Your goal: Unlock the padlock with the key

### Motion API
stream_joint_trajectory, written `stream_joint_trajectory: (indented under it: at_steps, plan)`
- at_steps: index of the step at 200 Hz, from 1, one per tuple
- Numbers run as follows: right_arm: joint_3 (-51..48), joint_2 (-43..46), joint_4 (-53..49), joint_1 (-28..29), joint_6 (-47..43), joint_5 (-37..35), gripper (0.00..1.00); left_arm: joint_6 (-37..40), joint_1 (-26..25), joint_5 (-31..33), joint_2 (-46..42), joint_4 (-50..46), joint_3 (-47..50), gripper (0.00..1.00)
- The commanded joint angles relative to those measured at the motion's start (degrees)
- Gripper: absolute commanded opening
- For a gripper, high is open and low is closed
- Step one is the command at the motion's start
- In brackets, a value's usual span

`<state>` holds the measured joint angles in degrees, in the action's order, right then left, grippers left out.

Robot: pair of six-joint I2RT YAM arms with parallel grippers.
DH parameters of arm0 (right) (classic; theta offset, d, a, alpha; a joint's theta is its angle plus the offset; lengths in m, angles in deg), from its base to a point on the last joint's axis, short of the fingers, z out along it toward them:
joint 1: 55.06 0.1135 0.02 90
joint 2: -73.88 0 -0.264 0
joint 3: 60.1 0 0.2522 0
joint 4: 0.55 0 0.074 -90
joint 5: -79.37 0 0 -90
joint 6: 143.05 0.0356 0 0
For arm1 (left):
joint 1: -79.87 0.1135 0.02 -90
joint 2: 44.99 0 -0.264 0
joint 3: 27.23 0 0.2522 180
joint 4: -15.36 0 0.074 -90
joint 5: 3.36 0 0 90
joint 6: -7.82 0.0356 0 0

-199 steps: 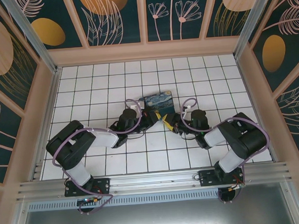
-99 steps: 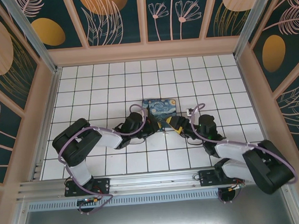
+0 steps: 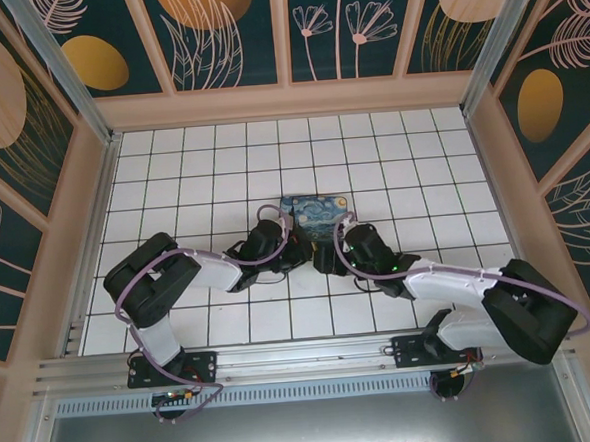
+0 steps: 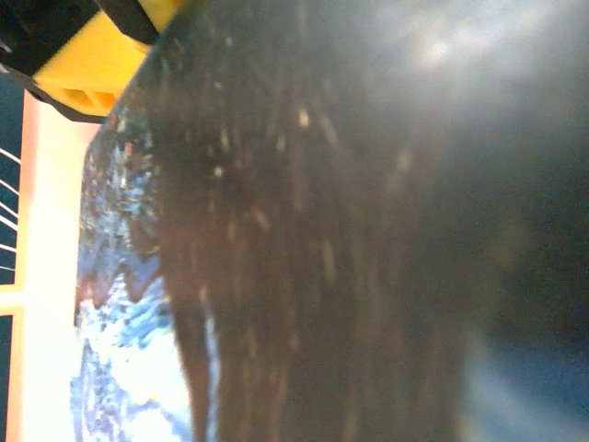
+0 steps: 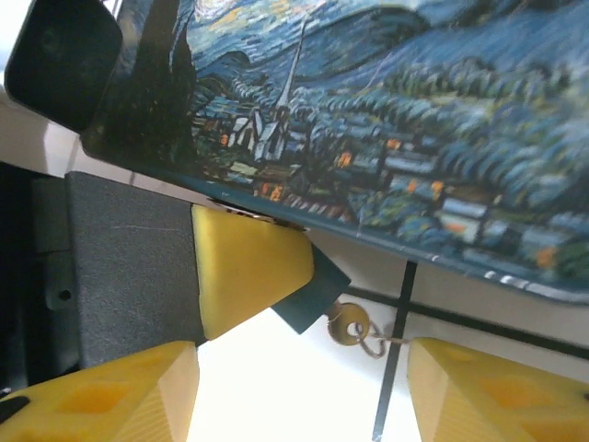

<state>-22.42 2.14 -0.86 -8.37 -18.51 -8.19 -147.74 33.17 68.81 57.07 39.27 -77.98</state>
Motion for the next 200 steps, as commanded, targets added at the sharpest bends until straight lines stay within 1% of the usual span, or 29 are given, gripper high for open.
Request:
stream_joint_trajectory:
  at_steps: [1,11,50,85,109,127,164,200]
  plan:
    - [1.0,-3.5,-4.9,2.8,-5.5,-11.3,0.57,0.5,-0.3,-2.1,0.2,0.9,-1.5,0.0]
    - [0.8,-4.3,-4.2,3.8,-6.2,-13.2,0.55,0.5,-0.3,-2.1,0.2,0.9,-1.5,0.0]
    - [-0.8,-5.1,-1.4,7.1,-8.4,-19.6,0.52,0.5,-0.3,-2.4,0.2,0.8,-1.7,0.0]
    - [-5.4,1.9,1.1,7.2,-6.1,-19.2,0.52,0.5,-0.3,-2.6,0.5,1.3,-1.6,0.0]
    - [-7.3,5.7,1.1,7.3,-7.3,-18.8,0.52,0.5,-0.3,-2.8,0.8,1.4,-1.8,0.0]
    - [-7.9,6.9,0.6,7.4,-8.9,-18.7,0.52,0.6,-0.3,-2.9,0.9,1.3,-1.8,0.0]
    - [-7.1,5.5,0.5,8.8,-12.2,-18.9,0.52,0.5,-0.3,-2.8,0.9,1.4,-1.8,0.0]
    - [-4.3,0.0,-0.4,12.1,-14.5,-23.3,0.51,0.4,-0.2,-2.8,0.9,1.4,-2.0,0.0]
